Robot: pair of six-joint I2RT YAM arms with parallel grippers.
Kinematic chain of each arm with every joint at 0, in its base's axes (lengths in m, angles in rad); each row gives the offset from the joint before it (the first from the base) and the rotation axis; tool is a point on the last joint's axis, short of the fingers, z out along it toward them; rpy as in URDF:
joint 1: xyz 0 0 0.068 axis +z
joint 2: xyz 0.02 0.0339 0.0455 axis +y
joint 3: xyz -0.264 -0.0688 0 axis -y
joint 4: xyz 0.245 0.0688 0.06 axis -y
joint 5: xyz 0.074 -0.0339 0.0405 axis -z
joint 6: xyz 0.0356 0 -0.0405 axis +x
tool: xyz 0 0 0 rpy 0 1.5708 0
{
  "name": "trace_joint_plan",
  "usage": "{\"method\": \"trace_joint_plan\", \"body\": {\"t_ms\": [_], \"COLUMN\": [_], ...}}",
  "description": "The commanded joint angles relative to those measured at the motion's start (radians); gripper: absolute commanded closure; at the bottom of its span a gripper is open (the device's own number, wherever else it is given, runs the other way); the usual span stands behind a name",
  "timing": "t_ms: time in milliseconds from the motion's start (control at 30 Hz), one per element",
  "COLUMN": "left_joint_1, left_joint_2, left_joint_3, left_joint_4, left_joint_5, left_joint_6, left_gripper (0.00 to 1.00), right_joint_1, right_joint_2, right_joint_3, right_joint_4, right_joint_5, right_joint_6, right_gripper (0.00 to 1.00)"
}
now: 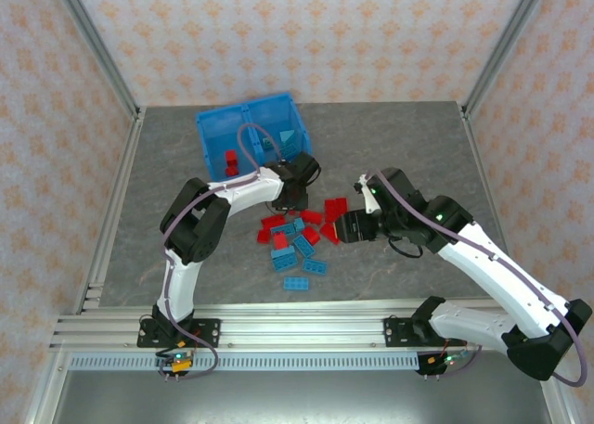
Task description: Sort the legos into containers by color
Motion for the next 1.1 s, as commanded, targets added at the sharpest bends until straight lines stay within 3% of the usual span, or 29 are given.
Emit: {"method": "trace_joint_plan", "body": {"t_ms": [0, 200, 367, 700, 867, 1067], "left_joint_1": [0.000, 0.000, 0.022, 0.145, 0.217, 0.346], "left_joint_2": [0.010, -0.057, -0.118, 0.045, 0.035, 0.053], "left_joint_3": [-0.020, -0.052, 0.067, 0.538, 0.562, 0.571], "left_joint_4": [-0.030, -0.005, -0.064, -0.148, -0.110, -0.102], "left_joint_5": [-0.031, -0.038, -0.176, -0.288, -0.366, -0.369], "left_joint_6": [-0.005, -0.001, 0.098, 0.232, 0.245, 0.250], "left_gripper": [0.71, 0.85, 0.90, 0.97, 0.97, 0.97], "right_joint_1": [0.002, 0.003, 0.002, 0.002, 0.002, 0.003], "right_joint_2": [-0.006, -0.014, -0.021, -0.046, -0.082, -0.086], "right_joint_3": [0.005, 0.017, 0.016, 0.016, -0.007, -0.005], "right_joint_4": [-0.003, 0.015, 0.050, 0.031, 0.028, 0.018], "right_joint_5": [0.039, 0.057, 0.077, 0.129, 0.132, 0.135], "right_joint_6": [0.031, 0.088, 0.113, 0.153, 0.178, 0.185], "right_gripper": [0.28, 0.26, 0.26, 0.26, 0.26, 0.26]}}
